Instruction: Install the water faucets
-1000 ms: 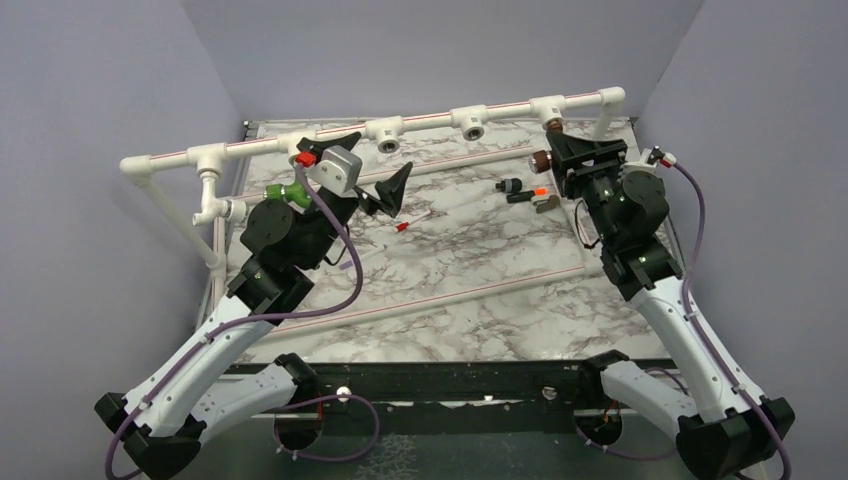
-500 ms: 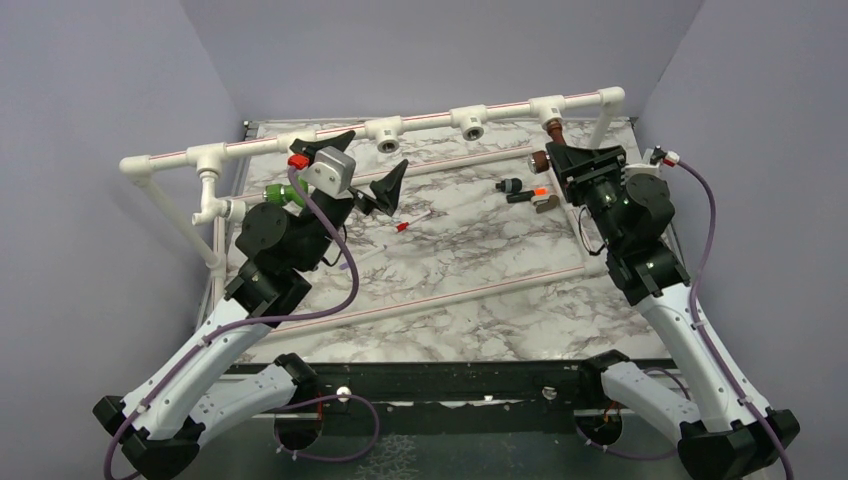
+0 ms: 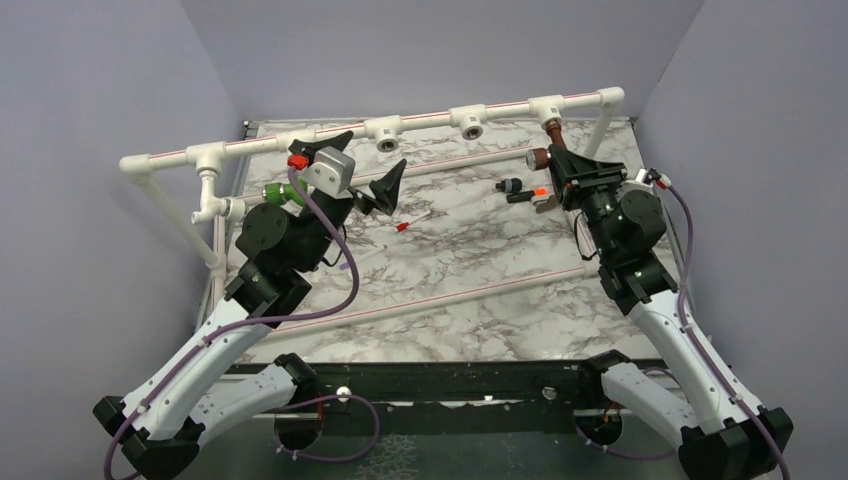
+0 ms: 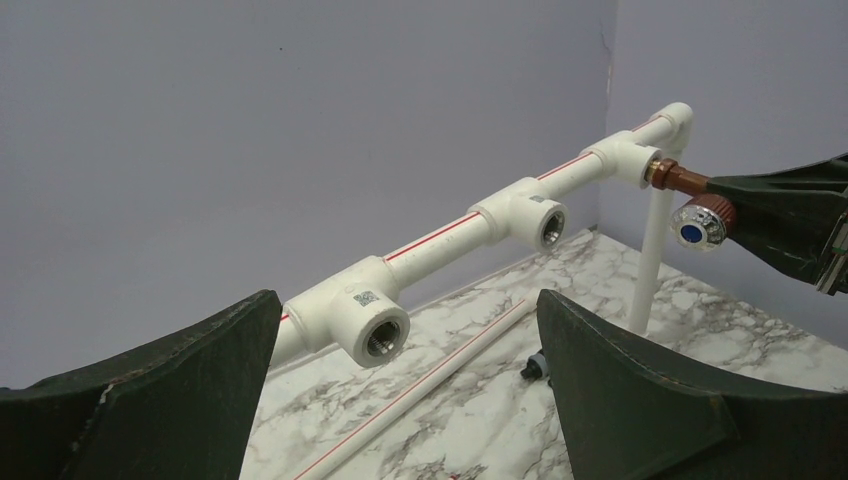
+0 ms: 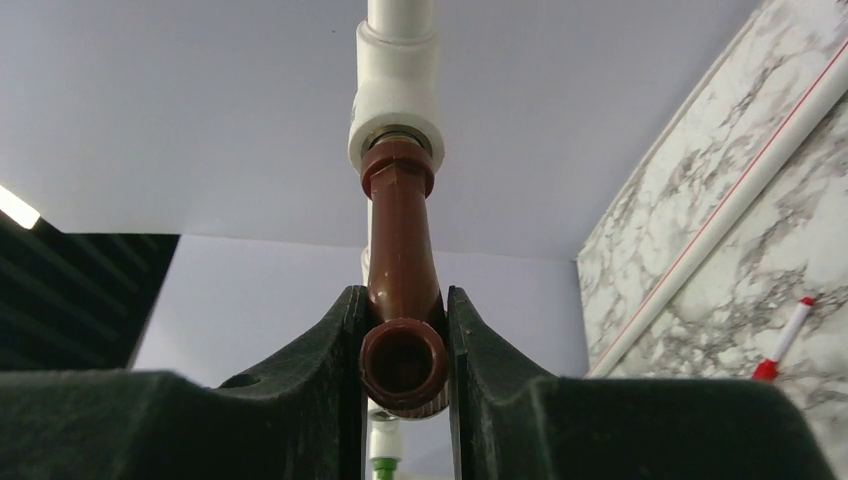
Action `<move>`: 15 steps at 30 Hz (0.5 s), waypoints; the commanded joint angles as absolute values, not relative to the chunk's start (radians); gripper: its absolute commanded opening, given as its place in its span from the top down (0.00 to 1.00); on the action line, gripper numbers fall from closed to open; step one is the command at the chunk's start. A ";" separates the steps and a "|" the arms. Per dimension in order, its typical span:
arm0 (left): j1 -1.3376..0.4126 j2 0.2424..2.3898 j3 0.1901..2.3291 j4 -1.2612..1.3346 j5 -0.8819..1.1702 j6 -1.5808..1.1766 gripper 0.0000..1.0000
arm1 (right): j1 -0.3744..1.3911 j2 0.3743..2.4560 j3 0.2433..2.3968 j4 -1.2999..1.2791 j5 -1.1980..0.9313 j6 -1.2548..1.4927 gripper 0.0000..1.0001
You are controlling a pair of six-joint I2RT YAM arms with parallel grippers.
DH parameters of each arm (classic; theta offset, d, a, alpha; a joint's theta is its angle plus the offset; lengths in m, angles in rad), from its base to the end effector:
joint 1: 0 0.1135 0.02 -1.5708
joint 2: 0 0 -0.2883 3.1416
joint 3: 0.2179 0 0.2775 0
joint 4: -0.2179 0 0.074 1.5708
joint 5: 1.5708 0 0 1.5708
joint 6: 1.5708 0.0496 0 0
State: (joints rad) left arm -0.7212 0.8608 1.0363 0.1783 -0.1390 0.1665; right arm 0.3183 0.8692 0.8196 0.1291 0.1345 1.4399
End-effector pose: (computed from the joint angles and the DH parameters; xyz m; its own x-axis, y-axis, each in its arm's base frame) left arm 0.1576 -0.1295 0.4812 0.3488 -0.0881 -0.9330 0.5055 0.8560 0.1081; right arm 0.2208 0.0657 0.3900 -0.1717 0.9779 -0.1195 -0.0987 0.1037 0.9897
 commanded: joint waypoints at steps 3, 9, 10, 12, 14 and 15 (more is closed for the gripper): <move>-0.716 0.842 1.025 0.213 -0.158 0.179 0.01 | 0.328 0.861 0.801 0.334 0.071 1.735 0.99; -0.716 0.833 1.023 0.211 -0.164 0.186 0.01 | 0.328 0.842 0.826 0.324 0.075 1.817 1.00; -0.716 0.832 1.022 0.212 -0.168 0.188 0.01 | 0.328 0.836 0.827 0.316 0.077 1.825 0.99; -0.716 0.832 1.022 0.212 -0.173 0.193 0.01 | 0.328 0.820 0.825 0.295 0.086 1.831 1.00; -0.716 0.833 1.022 0.212 -0.173 0.196 0.01 | 0.328 0.804 0.823 0.269 0.097 1.830 1.00; -0.715 0.833 1.022 0.210 -0.174 0.196 0.01 | 0.328 0.798 0.820 0.262 0.101 1.822 0.99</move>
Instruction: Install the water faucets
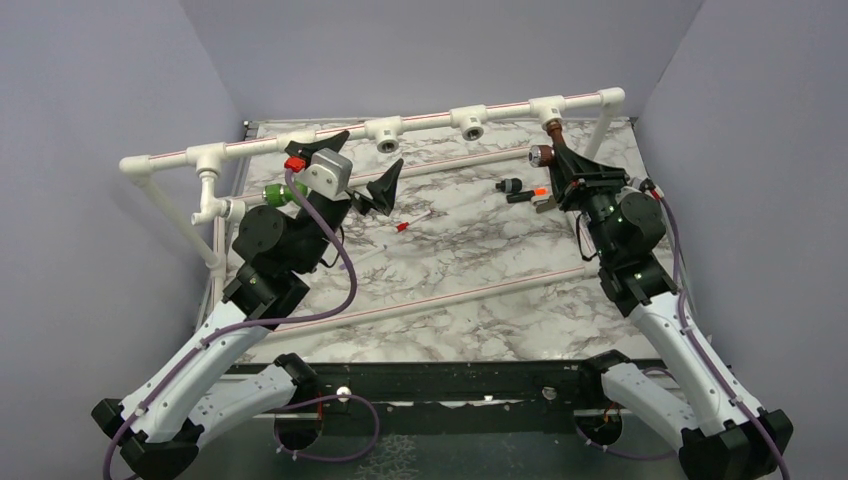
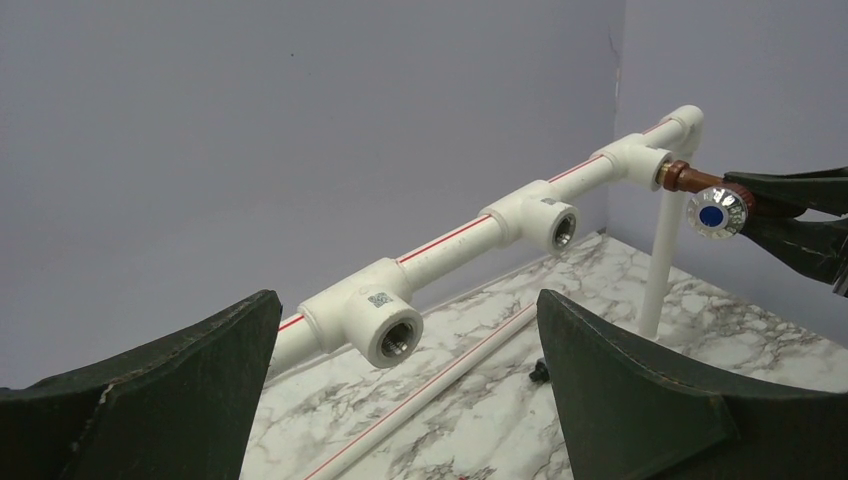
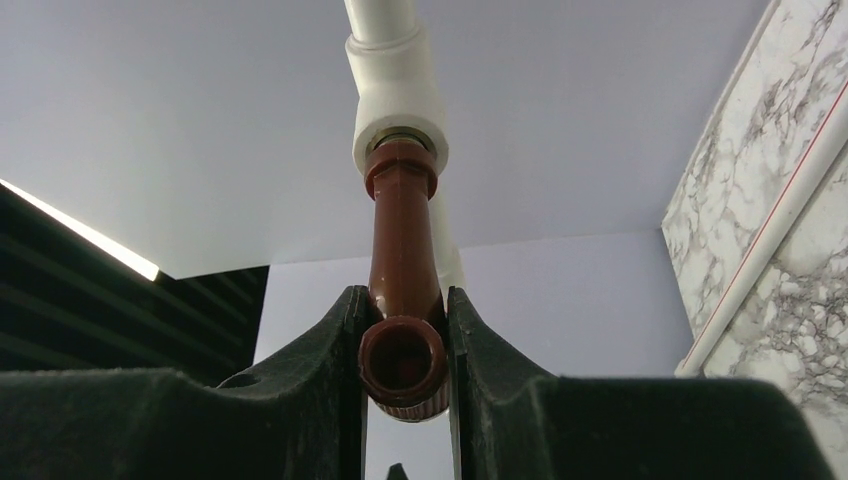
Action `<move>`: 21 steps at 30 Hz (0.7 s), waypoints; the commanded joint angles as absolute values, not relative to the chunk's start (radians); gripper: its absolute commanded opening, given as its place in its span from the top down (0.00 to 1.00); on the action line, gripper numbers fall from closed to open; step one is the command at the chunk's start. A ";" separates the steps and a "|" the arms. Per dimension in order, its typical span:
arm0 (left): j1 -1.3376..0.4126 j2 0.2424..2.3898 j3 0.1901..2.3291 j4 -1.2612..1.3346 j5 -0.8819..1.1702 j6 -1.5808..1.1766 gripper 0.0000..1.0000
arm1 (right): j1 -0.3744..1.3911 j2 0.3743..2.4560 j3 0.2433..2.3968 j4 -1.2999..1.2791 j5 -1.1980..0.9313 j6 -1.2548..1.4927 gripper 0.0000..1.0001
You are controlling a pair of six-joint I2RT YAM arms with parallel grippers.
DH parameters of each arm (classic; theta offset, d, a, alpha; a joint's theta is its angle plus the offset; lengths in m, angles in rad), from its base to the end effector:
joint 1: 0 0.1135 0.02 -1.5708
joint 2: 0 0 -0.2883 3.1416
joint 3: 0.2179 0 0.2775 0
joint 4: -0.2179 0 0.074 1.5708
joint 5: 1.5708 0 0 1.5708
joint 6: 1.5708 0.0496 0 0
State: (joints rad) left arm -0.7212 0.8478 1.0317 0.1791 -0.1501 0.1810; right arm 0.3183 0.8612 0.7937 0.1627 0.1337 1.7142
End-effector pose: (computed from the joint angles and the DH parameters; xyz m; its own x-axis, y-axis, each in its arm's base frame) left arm 0.1549 -0.1263 0.4819 0.3609 -0.0803 -0.9291 0.4909 0.8634 0.1161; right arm 0.2197 0.0654 0.3855 -0.1951 0.9685 0.1548 -0.0630 -0.1699 0.9834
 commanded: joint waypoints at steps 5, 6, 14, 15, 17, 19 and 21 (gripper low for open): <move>-0.716 0.830 1.022 0.210 -0.176 0.198 0.01 | 0.328 0.772 0.838 0.185 0.115 1.774 0.75; -0.716 0.829 1.022 0.210 -0.175 0.198 0.01 | 0.328 0.769 0.846 0.167 0.119 1.754 0.66; -0.715 0.825 1.018 0.211 -0.182 0.205 0.01 | 0.328 0.745 0.853 0.042 0.109 1.688 0.36; -0.715 0.825 1.019 0.210 -0.183 0.205 0.01 | 0.328 0.738 0.849 0.032 0.108 1.680 0.34; -0.716 0.825 1.019 0.210 -0.185 0.206 0.01 | 0.328 0.723 0.841 0.004 0.106 1.663 0.32; -0.716 0.826 1.017 0.212 -0.187 0.208 0.01 | 0.328 0.706 0.839 -0.049 0.106 1.641 0.31; -0.716 0.828 1.017 0.212 -0.186 0.208 0.01 | 0.328 0.689 0.843 -0.095 0.111 1.610 0.30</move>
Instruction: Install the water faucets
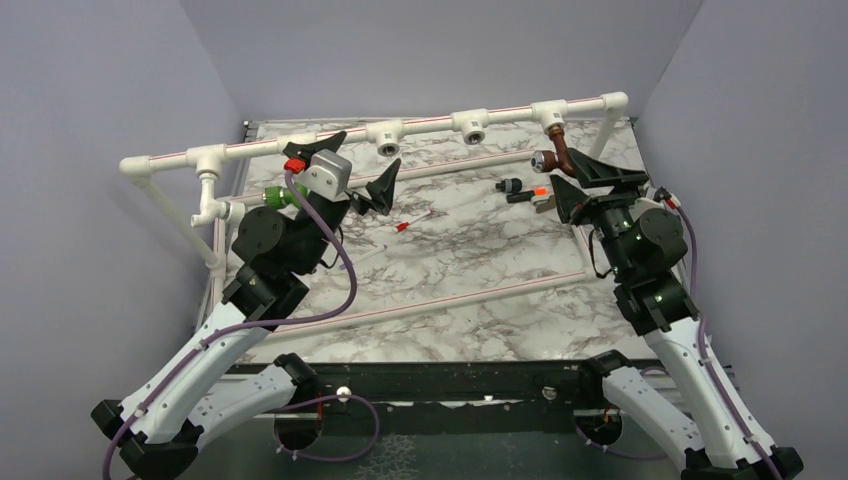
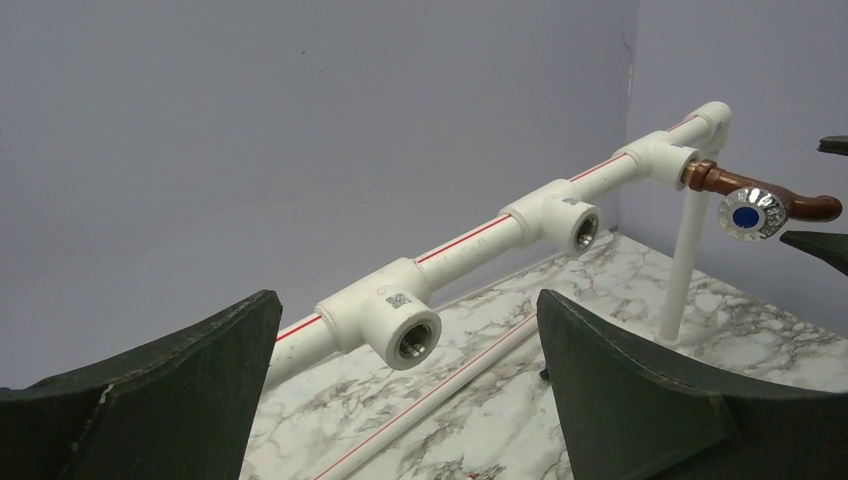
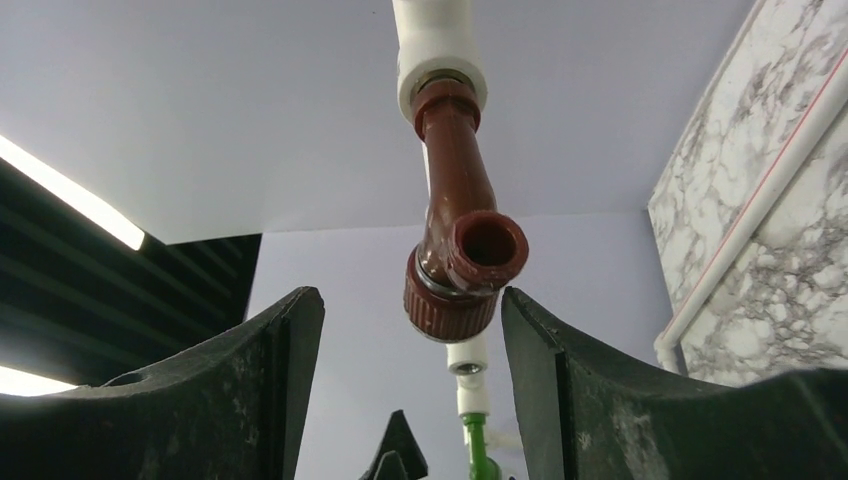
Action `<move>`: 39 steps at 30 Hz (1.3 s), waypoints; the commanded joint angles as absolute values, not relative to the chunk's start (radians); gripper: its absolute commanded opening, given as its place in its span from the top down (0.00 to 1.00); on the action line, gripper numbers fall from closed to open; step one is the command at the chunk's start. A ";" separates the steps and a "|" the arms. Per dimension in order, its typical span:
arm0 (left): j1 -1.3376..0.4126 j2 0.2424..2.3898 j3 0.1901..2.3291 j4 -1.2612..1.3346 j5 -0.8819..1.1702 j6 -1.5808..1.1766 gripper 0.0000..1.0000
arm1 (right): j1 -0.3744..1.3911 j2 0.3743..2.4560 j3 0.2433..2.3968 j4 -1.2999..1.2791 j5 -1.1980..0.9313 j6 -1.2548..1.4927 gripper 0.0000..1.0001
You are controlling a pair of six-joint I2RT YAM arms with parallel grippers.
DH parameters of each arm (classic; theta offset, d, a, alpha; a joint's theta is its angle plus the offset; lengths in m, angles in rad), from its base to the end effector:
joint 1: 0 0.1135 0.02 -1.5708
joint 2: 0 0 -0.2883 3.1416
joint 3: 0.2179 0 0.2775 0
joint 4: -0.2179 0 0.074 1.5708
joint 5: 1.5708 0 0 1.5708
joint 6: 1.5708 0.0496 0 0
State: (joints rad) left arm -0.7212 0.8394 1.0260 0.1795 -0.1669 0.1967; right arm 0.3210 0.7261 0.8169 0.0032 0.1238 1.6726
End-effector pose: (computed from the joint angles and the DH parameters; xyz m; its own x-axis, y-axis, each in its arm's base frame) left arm 0.1536 -0.1241 0.4813 0.3682 -0.0671 -0.9273 0.4718 0.8729 0.1242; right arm 0.1836 0.0546 0.4008 -0.2045 0.9724 0.1127 -0.0686 -0.1291 0.9893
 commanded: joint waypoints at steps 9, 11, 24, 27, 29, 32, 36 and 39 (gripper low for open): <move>-0.716 0.828 1.016 0.212 -0.191 0.210 0.01 | 0.328 0.671 0.965 -0.318 0.113 1.295 0.29; -0.716 0.828 1.014 0.213 -0.194 0.213 0.01 | 0.328 0.664 0.985 -0.309 0.100 1.174 0.29; -0.716 0.831 1.006 0.221 -0.197 0.213 0.01 | 0.328 0.678 1.091 -0.316 -0.054 0.318 0.29; -0.715 0.833 1.005 0.223 -0.194 0.212 0.01 | 0.328 0.653 1.067 -0.257 -0.157 0.066 0.28; -0.716 0.829 1.005 0.222 -0.198 0.211 0.01 | 0.328 0.647 1.065 -0.250 -0.192 -0.070 0.26; -0.716 0.826 1.003 0.224 -0.204 0.211 0.01 | 0.328 0.646 1.066 -0.251 -0.225 -0.259 0.26; -0.716 0.818 0.999 0.229 -0.204 0.212 0.01 | 0.328 0.640 1.046 -0.236 -0.277 -0.487 0.25; -0.716 0.815 0.996 0.232 -0.210 0.213 0.01 | 0.328 0.648 1.031 -0.272 -0.297 -0.660 0.24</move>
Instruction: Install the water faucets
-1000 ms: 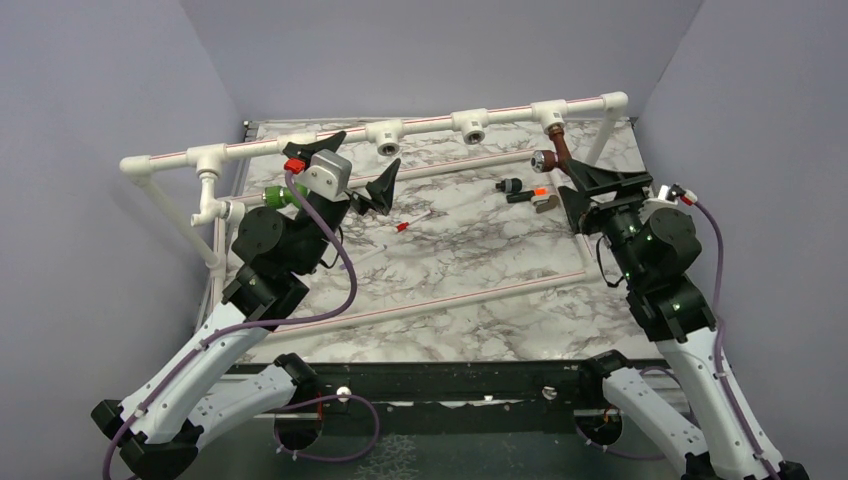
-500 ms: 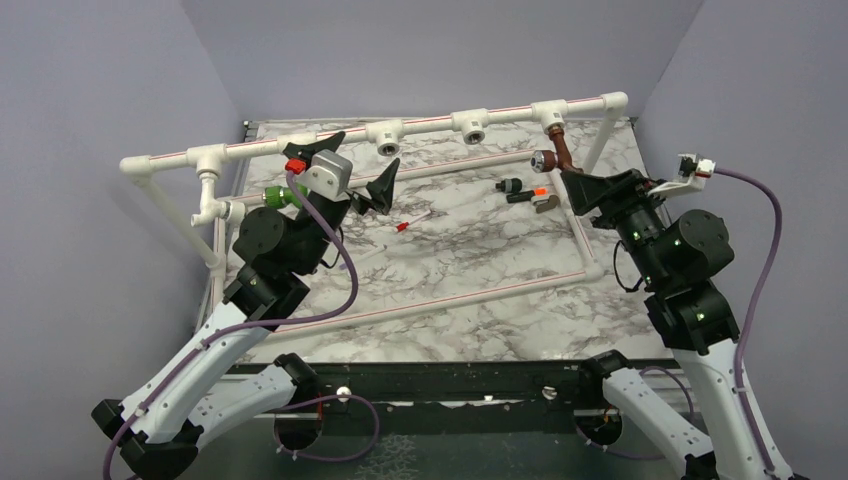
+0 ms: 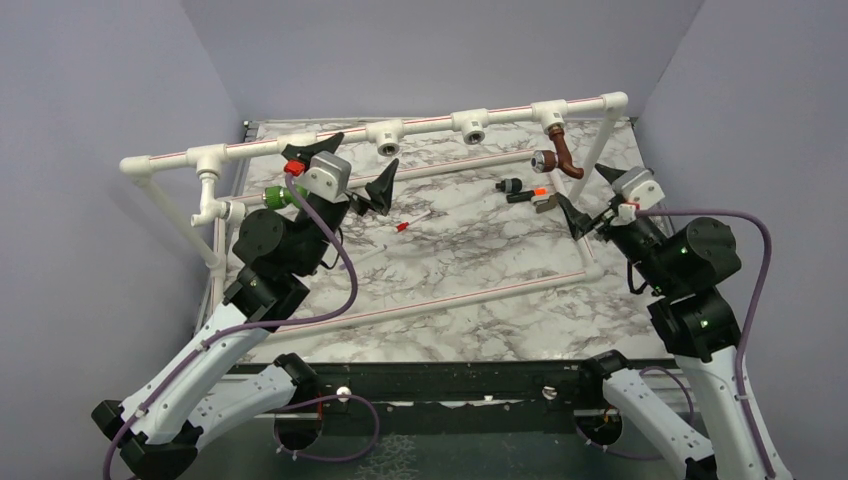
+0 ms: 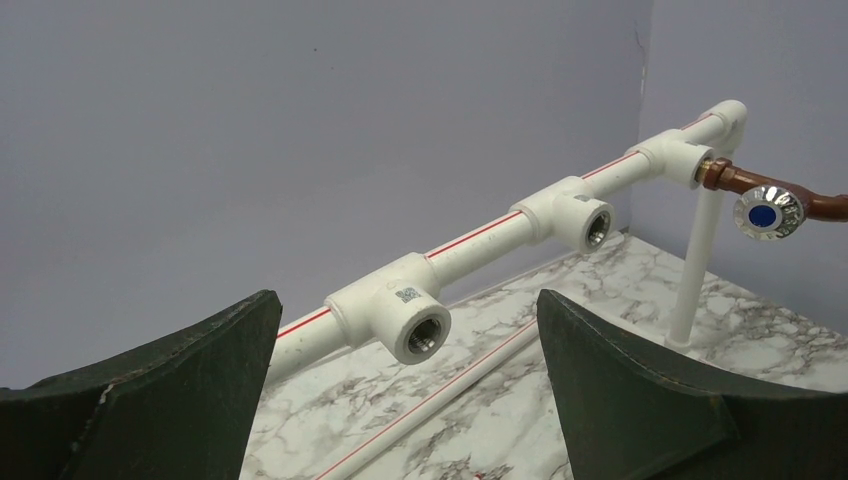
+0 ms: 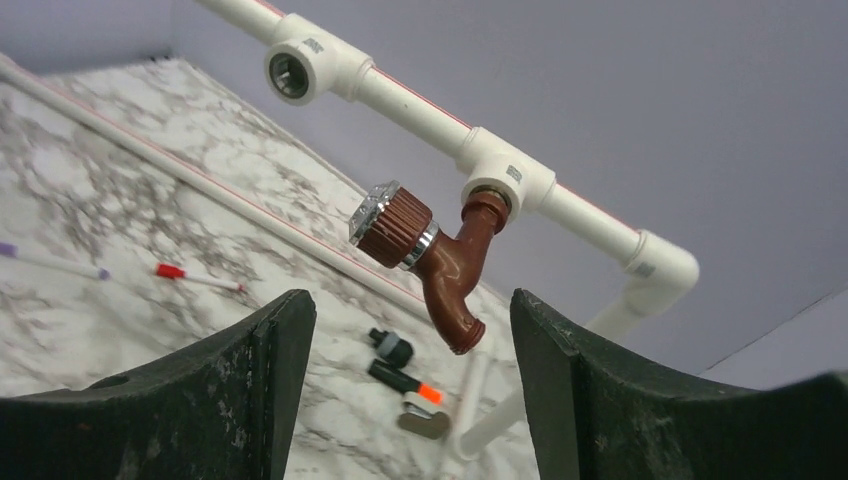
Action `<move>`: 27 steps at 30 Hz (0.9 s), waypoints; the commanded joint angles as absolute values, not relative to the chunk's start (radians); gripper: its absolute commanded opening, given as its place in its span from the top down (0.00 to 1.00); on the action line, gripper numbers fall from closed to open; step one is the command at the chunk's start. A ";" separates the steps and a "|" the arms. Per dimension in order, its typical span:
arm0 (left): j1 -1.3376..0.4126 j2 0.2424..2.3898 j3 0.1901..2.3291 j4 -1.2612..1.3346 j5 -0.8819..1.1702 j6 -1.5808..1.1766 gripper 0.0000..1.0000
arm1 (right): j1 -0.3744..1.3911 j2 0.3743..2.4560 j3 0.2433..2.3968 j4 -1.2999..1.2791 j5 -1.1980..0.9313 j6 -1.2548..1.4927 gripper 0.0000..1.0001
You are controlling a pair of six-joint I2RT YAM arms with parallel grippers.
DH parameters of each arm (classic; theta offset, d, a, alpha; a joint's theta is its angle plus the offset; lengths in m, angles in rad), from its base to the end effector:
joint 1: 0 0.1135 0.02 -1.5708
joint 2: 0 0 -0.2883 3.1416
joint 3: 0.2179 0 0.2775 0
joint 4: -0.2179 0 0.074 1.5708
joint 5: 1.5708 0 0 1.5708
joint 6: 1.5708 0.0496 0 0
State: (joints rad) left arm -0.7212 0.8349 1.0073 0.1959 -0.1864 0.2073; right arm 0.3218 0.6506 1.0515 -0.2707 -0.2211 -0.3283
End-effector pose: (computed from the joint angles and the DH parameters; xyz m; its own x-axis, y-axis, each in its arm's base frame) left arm 0.1545 -0.1236 0.4770 0.3714 -0.0572 -0.9267 0.4522 0.8828 0.1267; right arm 0.1275 0.0540 0.4650 0.2826 -0.2374 -0.9294 -0.4476 0.8243 -0.3466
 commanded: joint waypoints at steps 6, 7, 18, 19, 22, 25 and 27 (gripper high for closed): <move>-0.716 0.805 0.995 0.235 -0.222 0.210 0.01 | 0.329 0.641 0.970 -0.228 -0.251 -0.903 0.24; -0.716 0.803 0.995 0.235 -0.218 0.209 0.01 | 0.328 0.640 0.956 -0.205 -0.243 -0.928 0.24; -0.716 0.777 0.986 0.241 -0.155 0.181 0.01 | 0.328 0.711 0.846 0.061 -0.191 -1.161 0.24; -0.716 0.778 0.986 0.241 -0.155 0.180 0.01 | 0.328 0.720 0.841 0.079 -0.188 -1.163 0.24; -0.716 0.783 0.985 0.241 -0.153 0.180 0.01 | 0.329 0.741 0.826 0.119 -0.183 -1.184 0.24; -0.716 0.785 0.985 0.241 -0.153 0.180 0.01 | 0.329 0.754 0.805 0.181 -0.183 -1.184 0.26; -0.715 0.787 0.985 0.241 -0.154 0.181 0.01 | 0.334 0.767 0.797 0.209 -0.169 -1.192 0.28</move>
State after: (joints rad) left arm -0.7212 0.7883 0.9901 0.2119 -0.1799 0.1944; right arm 0.3222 0.7563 0.8124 0.0780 -0.2062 -1.1572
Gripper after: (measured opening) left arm 0.989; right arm 0.732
